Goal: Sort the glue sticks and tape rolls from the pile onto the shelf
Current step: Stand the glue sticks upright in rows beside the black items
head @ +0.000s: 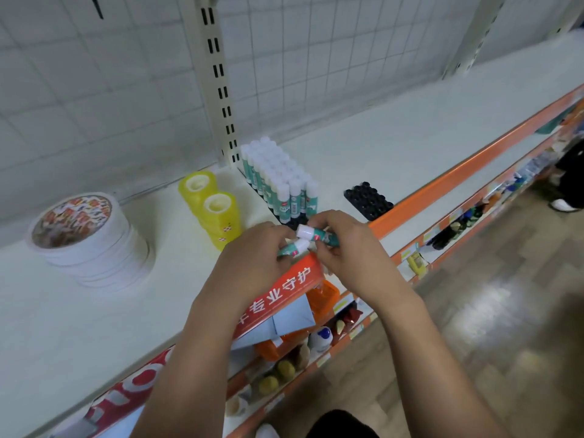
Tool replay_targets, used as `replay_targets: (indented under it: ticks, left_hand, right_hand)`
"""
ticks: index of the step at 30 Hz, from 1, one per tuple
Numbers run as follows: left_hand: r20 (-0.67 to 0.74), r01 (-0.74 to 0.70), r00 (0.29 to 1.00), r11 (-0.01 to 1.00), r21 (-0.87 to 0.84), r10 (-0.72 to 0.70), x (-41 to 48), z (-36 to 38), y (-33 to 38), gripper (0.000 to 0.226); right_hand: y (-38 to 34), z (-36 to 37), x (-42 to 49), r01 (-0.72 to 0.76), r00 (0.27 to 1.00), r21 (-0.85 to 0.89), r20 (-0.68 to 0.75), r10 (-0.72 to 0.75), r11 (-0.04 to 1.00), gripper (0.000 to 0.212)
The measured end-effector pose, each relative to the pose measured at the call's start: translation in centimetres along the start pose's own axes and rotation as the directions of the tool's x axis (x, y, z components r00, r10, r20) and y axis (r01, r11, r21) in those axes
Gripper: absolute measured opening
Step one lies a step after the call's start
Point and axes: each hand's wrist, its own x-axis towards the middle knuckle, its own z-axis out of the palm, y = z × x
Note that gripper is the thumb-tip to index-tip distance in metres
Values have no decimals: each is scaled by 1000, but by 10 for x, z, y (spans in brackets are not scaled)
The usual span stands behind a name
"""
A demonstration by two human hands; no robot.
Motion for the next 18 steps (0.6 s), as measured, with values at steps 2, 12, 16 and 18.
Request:
replay_targets:
  ticks: [2,12,16,18]
  left_hand:
    - [-35,12,999,1000,-20,-13,5,2,3,28]
    - [-369,113,885,901,-418,-282,21,-1,31,11]
    - [-428,110,824,846,-521,-371,22,-1,42,14]
    - [-450,129,791,832,-539,-414,23,-1,45,12]
  right_hand:
    - [4,0,4,14,1000,23,17,-15,1000,23]
    - [30,-7,36,160,981,158,86,-175,974,31]
    - [36,-9,46,200,969,245,94,-229,949,31]
    - [41,-11,50,210,966,265,95,-242,941,26]
